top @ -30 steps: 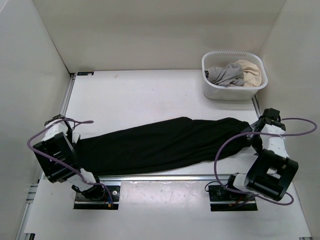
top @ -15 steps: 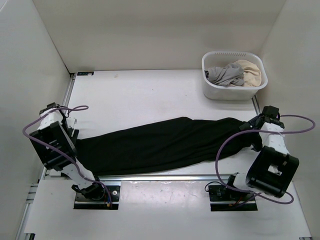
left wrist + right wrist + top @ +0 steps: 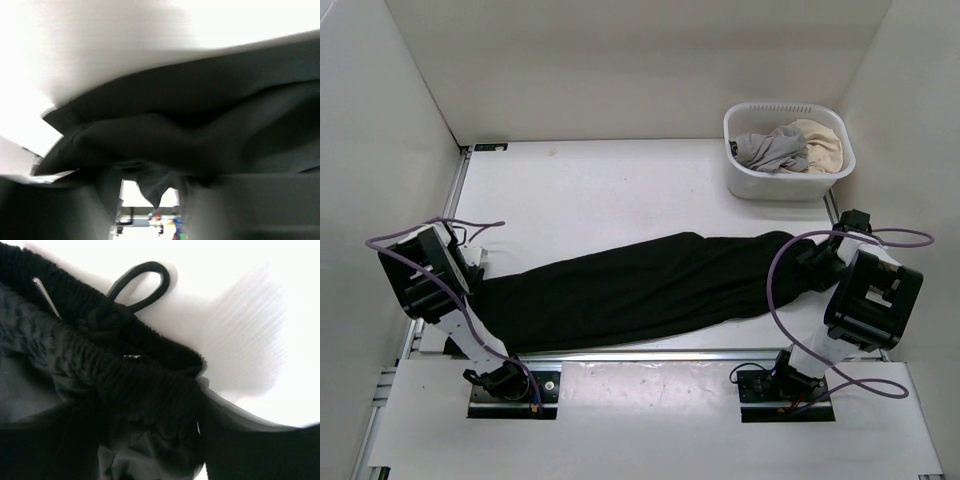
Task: Fold and stack the trousers
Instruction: Fold the trousers
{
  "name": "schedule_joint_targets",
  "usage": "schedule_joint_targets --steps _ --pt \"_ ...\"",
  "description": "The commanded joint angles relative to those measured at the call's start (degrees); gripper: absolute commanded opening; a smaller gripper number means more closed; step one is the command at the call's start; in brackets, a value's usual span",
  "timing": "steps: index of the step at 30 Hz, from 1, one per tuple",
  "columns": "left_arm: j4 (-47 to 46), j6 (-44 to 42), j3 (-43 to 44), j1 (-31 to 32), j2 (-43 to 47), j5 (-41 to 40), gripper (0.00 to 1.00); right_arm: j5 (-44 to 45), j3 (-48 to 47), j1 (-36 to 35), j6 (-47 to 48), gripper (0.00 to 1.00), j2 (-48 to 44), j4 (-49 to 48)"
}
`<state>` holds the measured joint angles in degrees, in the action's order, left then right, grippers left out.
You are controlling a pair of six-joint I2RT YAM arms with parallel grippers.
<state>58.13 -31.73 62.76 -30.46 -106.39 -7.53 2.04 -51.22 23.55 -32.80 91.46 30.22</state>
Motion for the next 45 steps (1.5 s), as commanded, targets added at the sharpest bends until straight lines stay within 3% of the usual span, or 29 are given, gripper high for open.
schedule_joint_targets --steps 1,2,3,4,8,13,18,23,26,29,30,33,36,41,45 --pt "-6.2 1.0 0.4 0.1 -4.5 7.4 0.44 0.6 5.2 -0.2 -1.4 0.49 2.8 -1.7" --pt "-6.2 1.0 1.2 0.7 -5.1 8.1 0.34 0.6 5.8 -0.2 -1.4 0.42 2.3 -2.5" --pt "-5.6 1.6 2.4 1.3 -5.7 10.4 0.32 -0.3 5.8 -0.2 -1.4 0.37 2.3 -3.1" --pt "-4.8 2.3 5.3 1.3 -5.7 12.3 0.29 -0.3 5.8 -0.2 0.0 0.24 2.3 -3.7" --pt "-4.3 3.9 12.8 5.5 -7.3 14.8 0.25 2.3 2.4 -0.2 2.9 0.02 1.5 -3.1" --pt "-0.8 5.6 23.3 10.3 -13.1 14.8 0.27 7.5 -4.5 -0.2 6.9 0.0 -2.6 -1.7" --pt "2.2 6.3 27.4 13.8 -16.4 14.3 0.33 10.6 -13.7 -1.5 9.2 0.0 -3.8 2.5" --pt "2.9 7.8 26.3 14.3 -16.4 11.4 0.37 24.3 -23.4 -13.8 12.8 0.0 -6.3 10.2" --pt "2.9 7.8 24.6 14.3 -15.1 12.0 0.39 33.3 -27.3 -24.4 12.8 0.0 -8.0 12.6" --pt "2.9 7.8 24.0 14.3 -14.4 13.2 0.4 35.8 -28.0 -37.4 9.6 0.0 -7.1 13.1" --pt "2.9 7.8 24.0 14.3 -14.4 13.2 0.4 39.7 -28.8 -45.2 6.1 0.0 -6.2 14.2" --pt "3.4 8.3 24.0 14.3 -14.4 13.2 0.41 44.9 -33.9 -59.4 -2.9 0.0 0.8 18.9" --pt "3.4 8.3 23.5 14.3 -14.4 13.2 0.41 49.3 -41.1 -69.8 -9.3 0.0 11.9 23.4" --pt "3.4 7.7 23.5 14.3 -14.4 13.2 0.42 49.8 -48.9 -79.7 -10.8 0.0 24.0 24.0" --pt "3.4 7.1 24.0 14.3 -14.9 13.2 0.45 46.7 -50.3 -80.9 -10.8 0.0 28.9 22.4"
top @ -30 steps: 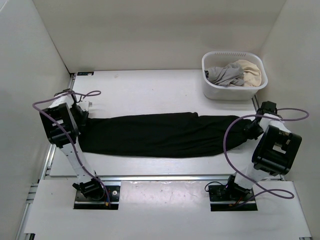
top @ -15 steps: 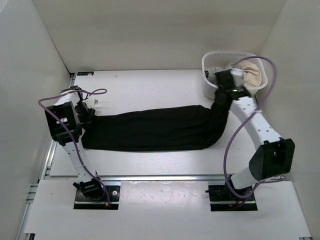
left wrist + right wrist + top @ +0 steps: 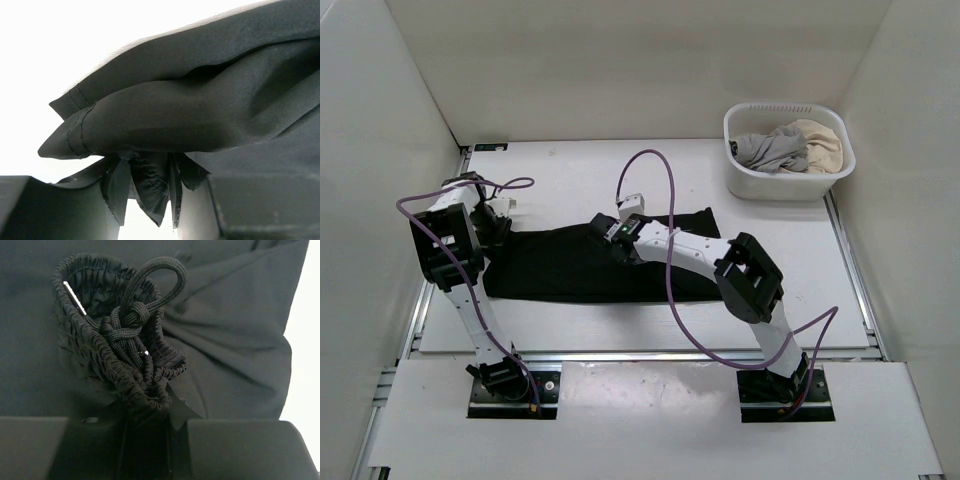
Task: Fold and stack the trousers
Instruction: Fold the trousers
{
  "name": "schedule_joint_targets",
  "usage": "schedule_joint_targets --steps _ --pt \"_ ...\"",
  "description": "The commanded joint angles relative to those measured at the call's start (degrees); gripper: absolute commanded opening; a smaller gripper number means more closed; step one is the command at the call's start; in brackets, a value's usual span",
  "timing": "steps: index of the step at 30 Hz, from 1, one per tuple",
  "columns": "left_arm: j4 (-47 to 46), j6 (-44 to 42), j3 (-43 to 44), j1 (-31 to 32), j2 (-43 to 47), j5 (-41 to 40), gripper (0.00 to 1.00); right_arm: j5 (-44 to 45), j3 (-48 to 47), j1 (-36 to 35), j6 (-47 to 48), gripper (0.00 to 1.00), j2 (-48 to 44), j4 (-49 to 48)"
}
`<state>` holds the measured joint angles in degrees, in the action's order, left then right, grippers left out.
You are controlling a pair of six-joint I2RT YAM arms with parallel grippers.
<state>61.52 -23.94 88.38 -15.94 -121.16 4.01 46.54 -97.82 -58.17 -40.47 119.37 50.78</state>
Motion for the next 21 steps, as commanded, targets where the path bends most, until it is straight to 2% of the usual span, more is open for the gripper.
schedule_joint_targets --steps 1,6,8,13,16,18,19,20,21 --pt "0.0 -0.7 -1.6 -0.2 -0.6 1.7 0.45 1.3 -4.2 0.9 -2.5 0.0 1.9 1.3" --pt "0.0 -0.7 -1.1 -0.2 -0.7 1.7 0.46 -1.0 -7.4 -1.1 0.2 0.0 5.2 -1.0" --pt "0.0 -0.7 -1.1 -0.2 -0.7 1.7 0.46 3.4 -9.8 -1.6 -0.5 0.0 5.2 0.7" --pt "0.0 -0.7 -1.6 -0.2 0.0 1.7 0.46 7.2 -8.3 -1.1 -2.6 0.0 -0.3 -1.6" --pt "0.0 -0.1 -2.2 -0.2 0.0 1.7 0.5 4.6 -7.7 -1.1 0.6 0.0 1.0 -4.3" --pt "0.0 -0.1 -2.2 -0.2 0.0 1.7 0.52 -1.5 -7.2 -1.1 5.0 0.27 2.6 -7.4" --pt "0.0 -0.1 -2.2 -0.2 0.0 1.2 0.52 -3.8 -7.2 -1.1 6.7 0.45 3.8 -8.7" --pt "0.0 -0.1 -2.2 -0.2 0.5 1.2 0.52 -6.4 -7.2 -1.1 11.3 0.7 3.8 -12.0" --pt "0.0 0.4 -1.5 -0.2 0.5 0.5 0.52 -12.8 -7.7 -1.1 13.8 0.74 4.3 -13.6"
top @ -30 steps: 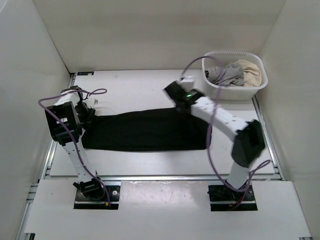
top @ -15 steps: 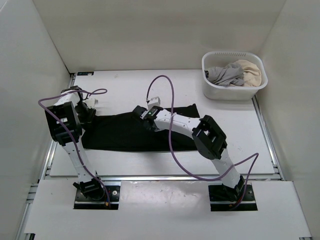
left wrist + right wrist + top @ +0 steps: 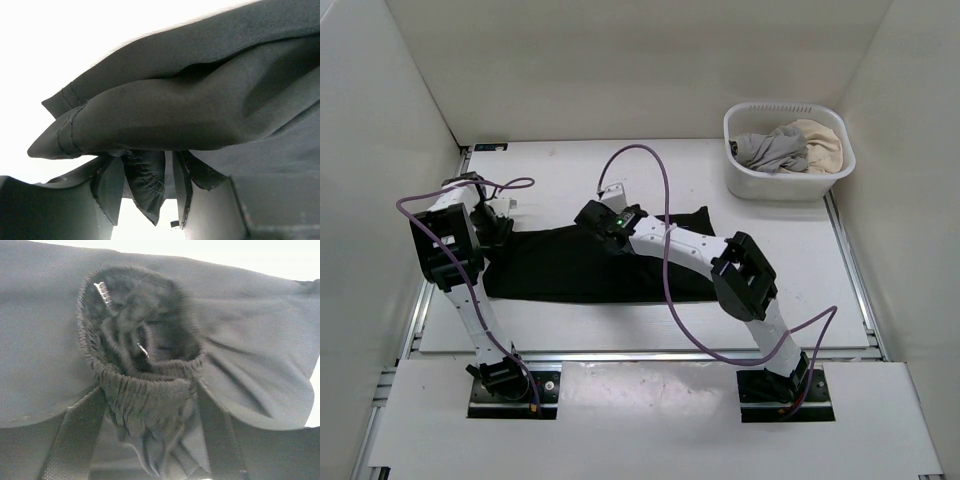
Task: Fold and stack the trousers
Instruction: Fold the trousers
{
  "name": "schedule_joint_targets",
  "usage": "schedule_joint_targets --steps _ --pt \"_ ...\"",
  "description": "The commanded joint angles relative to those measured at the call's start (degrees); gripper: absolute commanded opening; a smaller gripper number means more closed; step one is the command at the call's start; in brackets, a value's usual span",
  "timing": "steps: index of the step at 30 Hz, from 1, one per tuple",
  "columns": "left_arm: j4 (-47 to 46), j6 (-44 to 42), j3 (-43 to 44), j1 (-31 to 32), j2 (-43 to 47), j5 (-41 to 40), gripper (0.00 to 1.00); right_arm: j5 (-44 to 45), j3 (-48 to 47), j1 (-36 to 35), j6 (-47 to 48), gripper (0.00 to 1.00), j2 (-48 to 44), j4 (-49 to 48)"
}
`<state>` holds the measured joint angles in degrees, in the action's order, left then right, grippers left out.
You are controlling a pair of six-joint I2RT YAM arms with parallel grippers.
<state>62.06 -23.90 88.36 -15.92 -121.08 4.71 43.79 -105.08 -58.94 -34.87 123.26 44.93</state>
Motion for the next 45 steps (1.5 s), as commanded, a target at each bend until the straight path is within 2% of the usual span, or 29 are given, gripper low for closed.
schedule_joint_targets --steps 1,2,5,7,10,15,18,19,21,22,23,24,25,27,28,30,31,34,37,43,45 --pt "-0.5 0.3 -1.4 -0.2 0.9 -1.3 0.52 -14.5 -0.5 -0.3 11.1 0.78 0.4 -9.7" --pt "-0.5 0.3 -0.6 -0.2 1.5 -1.8 0.52 -18.3 -1.6 -0.3 15.8 0.81 -0.6 -12.2" --pt "-0.5 0.3 2.4 -0.2 2.2 -4.9 0.56 -27.1 -6.4 -0.3 21.5 0.84 -4.3 -13.7" --pt "0.2 1.0 4.8 -0.2 2.7 -7.9 0.58 -29.1 -9.9 -0.3 22.9 0.84 -6.2 -13.7" --pt "0.2 3.2 6.7 -0.2 4.1 -11.8 0.59 -31.6 -9.9 -0.3 25.1 0.84 -11.2 -12.6" --pt "0.2 5.7 10.8 -2.7 7.9 -15.8 0.68 -33.5 0.1 1.7 23.3 0.84 -22.4 -11.4" --pt "-1.4 6.3 11.4 -3.8 11.7 -19.6 0.73 -31.5 8.5 6.2 18.0 0.84 -28.6 -10.7" --pt "-1.9 6.3 11.9 -3.9 13.0 -20.7 0.73 -31.5 14.6 10.2 16.2 0.84 -29.8 -10.7" --pt "-1.9 4.0 14.1 -3.9 15.6 -19.2 0.73 -33.3 20.5 15.0 12.6 0.81 -32.7 -9.3" --pt "-1.9 2.9 15.2 -2.9 19.0 -17.5 0.73 -34.5 23.4 19.8 9.8 0.81 -34.0 -8.7" --pt "-1.9 -0.1 16.0 -2.0 20.9 -12.0 0.73 -36.1 29.3 22.2 8.7 0.79 -34.6 -8.7" --pt "-1.1 -1.5 17.7 0.7 22.6 -8.0 0.73 -38.8 32.4 24.4 7.6 0.76 -35.1 -8.7" --pt "0.2 -2.6 18.2 2.7 25.4 -3.9 0.73 -40.1 35.3 28.7 5.9 0.76 -35.6 -10.0" --pt "3.8 -5.3 18.3 8.9 26.1 5.3 0.75 -44.1 43.3 32.6 4.7 0.76 -37.3 -12.7" --pt "8.9 -5.3 17.7 17.1 24.1 7.0 0.77 -46.1 45.5 36.0 3.9 0.77 -38.3 -15.9" --pt "12.8 -3.8 15.5 24.9 20.5 12.0 0.78 -50.5 48.0 38.5 3.9 0.8 -38.9 -17.9" --pt "12.8 -2.7 12.1 31.0 18.9 13.5 0.77 -51.2 48.6 40.3 3.9 0.82 -38.9 -18.6" --pt "11.3 -0.1 10.2 39.4 12.5 17.6 0.77 -52.6 48.6 42.0 5.3 0.85 -38.4 -18.6" --pt "7.4 3.3 12.4 43.0 7.3 17.0 0.81 -53.9 50.4 43.2 6.0 0.85 -37.8 -18.0" --pt "3.9 6.3 13.0 43.8 1.7 11.4 0.81 -55.2 57.8 45.1 2.8 0.85 -39.4 -22.4" --pt "3.9 6.8 13.0 43.8 1.1 10.5 0.77 -55.2 58.4 45.1 2.1 0.85 -39.4 -22.4"
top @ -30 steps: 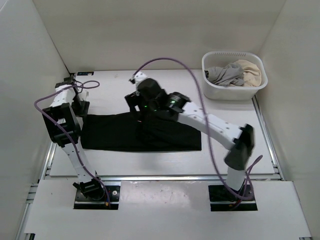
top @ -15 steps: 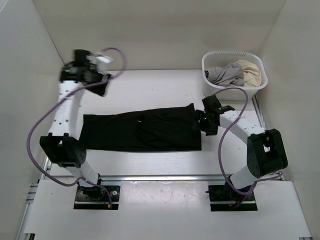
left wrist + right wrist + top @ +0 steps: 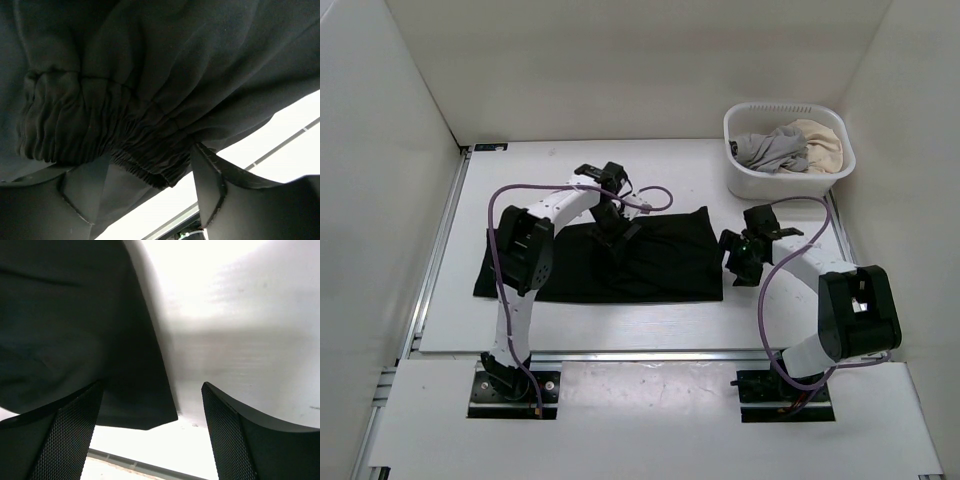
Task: Fold and stack the trousers
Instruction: Fold the trousers
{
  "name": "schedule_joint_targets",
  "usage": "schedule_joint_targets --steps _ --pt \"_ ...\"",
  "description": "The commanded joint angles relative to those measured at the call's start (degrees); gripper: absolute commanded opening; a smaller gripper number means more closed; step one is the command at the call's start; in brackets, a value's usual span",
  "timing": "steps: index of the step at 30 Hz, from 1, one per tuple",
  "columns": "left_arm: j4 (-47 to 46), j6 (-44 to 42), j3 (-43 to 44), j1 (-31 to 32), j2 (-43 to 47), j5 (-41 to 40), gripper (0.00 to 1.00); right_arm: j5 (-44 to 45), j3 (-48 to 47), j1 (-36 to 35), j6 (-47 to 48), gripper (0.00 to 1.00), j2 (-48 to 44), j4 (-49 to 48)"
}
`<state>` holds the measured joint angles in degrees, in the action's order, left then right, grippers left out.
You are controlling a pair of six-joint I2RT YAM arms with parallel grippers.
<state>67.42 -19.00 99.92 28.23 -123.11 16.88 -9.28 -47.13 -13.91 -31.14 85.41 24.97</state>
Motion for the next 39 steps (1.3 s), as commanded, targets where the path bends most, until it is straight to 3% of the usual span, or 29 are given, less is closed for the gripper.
schedule_joint_targets --steps 1,4,5,6,7,13,15,17,20,26,30,37,39 --pt "-1.9 2.0 0.0 -0.4 3.1 -1.7 0.74 -2.1 1.2 0.1 -2.3 0.85 -1.6 -3.2" --pt "-2.5 2.0 -2.4 -0.4 4.5 1.7 0.57 -2.1 1.2 0.1 -2.4 0.85 -1.6 -3.2" --pt "-2.5 1.3 -3.7 -0.4 5.3 2.9 0.3 -1.5 1.2 0.1 -2.4 0.85 -1.6 -3.2" --pt "-2.5 1.3 -3.7 -0.4 6.1 3.8 0.19 -1.5 1.2 0.1 -2.4 0.85 -1.6 -2.7" --pt "-2.5 0.8 -4.5 -0.4 6.7 4.3 0.14 -1.5 1.2 0.1 -2.4 0.85 -1.6 -2.6" --pt "-0.1 -5.2 -5.5 -0.4 12.5 2.4 0.14 -2.1 0.6 0.1 -1.3 0.85 -1.6 -1.9" --pt "1.8 -6.4 -7.4 0.2 12.5 2.4 0.19 -3.2 0.1 0.1 -1.3 0.87 -1.0 -2.5" --pt "1.8 -5.6 -10.7 0.2 12.5 0.6 0.38 -5.0 -0.5 0.1 -0.8 0.88 -0.3 -3.1" --pt "0.5 -4.8 -14.8 0.2 11.8 1.7 0.48 -5.6 -1.0 0.1 -0.2 0.88 0.3 -4.4" --pt "-0.3 -6.9 -10.1 0.2 14.4 5.1 0.73 -3.7 -5.7 0.1 3.0 0.88 -0.5 -1.6" --pt "-1.1 -6.0 -7.5 -2.3 16.7 6.0 0.77 0.3 -13.3 0.1 6.9 0.88 -0.2 0.5" --pt "-4.4 -1.2 -8.2 -3.4 12.8 6.7 0.79 2.9 -38.2 -2.0 10.7 0.88 21.4 8.0" --pt "-4.9 -1.2 -9.3 -3.4 11.6 6.1 0.79 2.9 -41.1 -2.0 10.7 0.88 25.9 8.0"
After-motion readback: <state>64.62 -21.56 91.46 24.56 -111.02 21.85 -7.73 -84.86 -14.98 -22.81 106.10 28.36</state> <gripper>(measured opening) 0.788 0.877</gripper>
